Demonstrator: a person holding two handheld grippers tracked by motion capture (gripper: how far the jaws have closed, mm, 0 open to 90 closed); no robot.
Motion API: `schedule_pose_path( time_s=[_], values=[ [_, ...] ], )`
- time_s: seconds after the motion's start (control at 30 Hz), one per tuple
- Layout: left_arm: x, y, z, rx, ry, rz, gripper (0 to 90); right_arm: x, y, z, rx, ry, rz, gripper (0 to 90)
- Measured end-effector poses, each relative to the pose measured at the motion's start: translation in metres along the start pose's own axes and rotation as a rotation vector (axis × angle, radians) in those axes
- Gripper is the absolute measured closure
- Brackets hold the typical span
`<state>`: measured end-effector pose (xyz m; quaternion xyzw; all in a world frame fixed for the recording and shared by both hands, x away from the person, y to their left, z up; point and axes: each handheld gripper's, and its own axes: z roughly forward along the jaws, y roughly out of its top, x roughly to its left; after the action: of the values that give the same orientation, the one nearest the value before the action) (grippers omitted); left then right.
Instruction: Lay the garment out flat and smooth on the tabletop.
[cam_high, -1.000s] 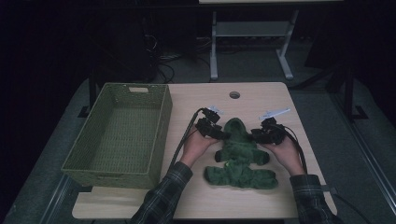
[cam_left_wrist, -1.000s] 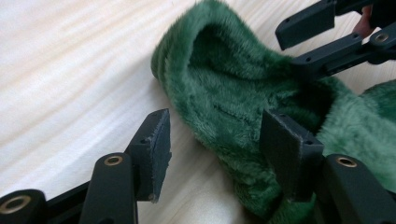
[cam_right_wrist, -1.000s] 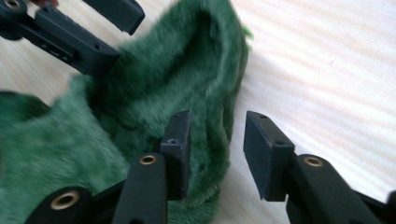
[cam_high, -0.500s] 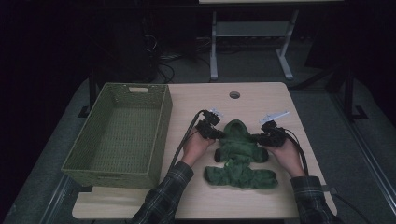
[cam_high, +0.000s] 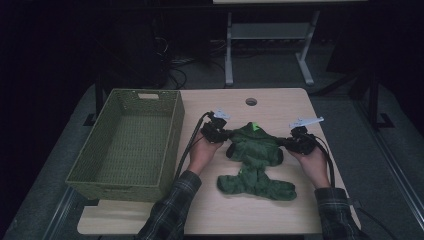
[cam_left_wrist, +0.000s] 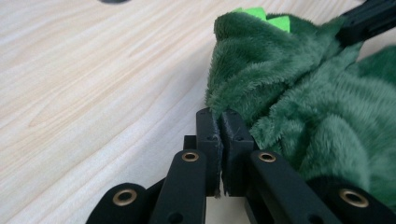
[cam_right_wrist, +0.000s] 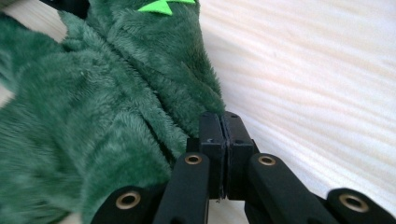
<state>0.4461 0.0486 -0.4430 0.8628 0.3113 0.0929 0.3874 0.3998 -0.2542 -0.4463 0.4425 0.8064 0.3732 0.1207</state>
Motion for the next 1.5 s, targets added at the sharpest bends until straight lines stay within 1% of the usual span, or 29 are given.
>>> schedule_pose_path(
  time_s=[0.03,0.07,0.1,0.13,0.17,0.23,0.3,0.37,0.4,0.47,0.5,0.57,0.6,0.63,0.73,0.77,0.8,0.83,0.87,0.9,0.97,1.0,1.1,1.23,1.27,1.33,1.37,1.47,1.5],
  values=[
    [0.002,-0.003,0.005,0.008,0.0,0.0,87.1,-0.002,-0.001,0.004,0.006,-0.009,-0.008,88.8],
    [0.003,-0.005,0.01,0.011,-0.001,-0.006,87.2,-0.003,-0.002,0.007,0.018,-0.012,0.005,88.8],
    [0.004,-0.008,0.015,0.017,-0.004,-0.003,87.2,-0.006,-0.004,0.009,0.026,-0.018,0.003,88.8],
    [0.005,-0.01,0.019,0.022,-0.004,-0.008,87.2,-0.009,-0.006,0.012,0.031,-0.019,0.004,88.8],
    [0.005,-0.011,0.022,0.026,-0.005,-0.003,87.1,-0.011,-0.007,0.014,0.039,-0.017,0.015,88.9],
    [0.005,-0.013,0.026,0.025,-0.004,0.002,87.1,-0.014,-0.009,0.017,0.046,-0.014,0.018,88.9],
    [0.007,-0.013,0.028,0.021,0.0,0.02,87.0,-0.015,-0.01,0.018,0.057,-0.018,0.02,88.9],
    [0.007,-0.011,0.03,0.021,0.01,0.023,86.9,-0.014,-0.011,0.021,0.053,-0.028,0.012,88.9],
    [0.008,-0.01,0.031,0.019,0.015,0.036,86.4,-0.014,-0.01,0.021,0.049,-0.029,0.009,88.8],
    [0.008,-0.009,0.031,0.018,0.019,0.036,84.2,-0.014,-0.01,0.023,0.043,-0.031,0.005,87.8],
    [0.009,-0.009,0.031,0.018,0.008,0.022,80.8,-0.013,-0.01,0.022,0.047,-0.032,0.008,85.5],
    [0.009,-0.006,0.026,0.018,-0.004,0.014,76.6,-0.011,-0.008,0.019,0.035,-0.023,0.008,78.2],
    [0.008,-0.005,0.022,0.011,-0.002,0.014,75.4,-0.01,-0.006,0.015,0.018,-0.019,0.003,73.9],
    [0.009,-0.004,0.018,0.011,-0.004,0.014,73.5,-0.008,-0.004,0.01,-0.004,-0.015,0.01,70.3],
    [0.011,-0.001,0.006,-0.006,-0.003,0.01,68.1,-0.003,0.002,-0.003,-0.05,-0.017,-0.004,64.4],
    [0.011,0.0,0.002,-0.007,-0.001,0.016,65.7,-0.002,0.003,-0.007,-0.057,-0.015,-0.002,63.8],
    [0.009,0.0,-0.003,-0.008,0.002,0.011,63.4,-0.001,0.003,-0.01,-0.065,-0.014,-0.003,62.3],
    [0.008,0.0,-0.007,-0.011,0.002,0.015,61.0,-0.001,0.004,-0.013,-0.073,-0.02,-0.017,60.8],
    [0.008,-0.001,-0.012,-0.018,0.001,0.018,58.5,0.001,0.005,-0.015,-0.072,-0.019,-0.013,58.9],
    [0.006,-0.002,-0.016,-0.023,0.0,0.006,56.2,0.002,0.005,-0.017,-0.073,-0.015,-0.017,57.1],
    [0.004,-0.005,-0.026,-0.038,-0.015,-0.01,54.2,0.005,0.005,-0.02,-0.07,-0.005,-0.007,54.1],
    [0.002,-0.007,-0.031,-0.046,-0.021,-0.017,52.5,0.006,0.006,-0.021,-0.068,-0.007,-0.012,53.2],
    [-0.004,-0.013,-0.044,-0.024,-0.013,0.014,47.8,0.01,0.005,-0.024,-0.061,0.004,0.007,51.3],
    [-0.015,-0.024,-0.058,-0.007,-0.012,0.043,42.3,0.016,0.004,-0.028,-0.068,0.015,0.015,51.3],
    [-0.019,-0.028,-0.061,-0.005,-0.013,0.051,40.9,0.018,0.003,-0.03,-0.073,0.012,0.01,51.4],
    [-0.026,-0.035,-0.065,-0.007,-0.014,0.054,38.3,0.024,0.002,-0.031,-0.075,0.01,0.001,51.5],
    [-0.029,-0.038,-0.067,-0.006,-0.02,0.058,37.5,0.027,0.002,-0.032,-0.074,0.012,0.002,51.5],
    [-0.038,-0.049,-0.072,0.001,-0.023,0.064,34.0,0.034,0.001,-0.034,-0.079,0.019,-0.016,51.5],
    [-0.041,-0.053,-0.074,-0.004,-0.029,0.056,33.2,0.037,0.001,-0.035,-0.076,0.026,-0.014,51.6]
  ],
)
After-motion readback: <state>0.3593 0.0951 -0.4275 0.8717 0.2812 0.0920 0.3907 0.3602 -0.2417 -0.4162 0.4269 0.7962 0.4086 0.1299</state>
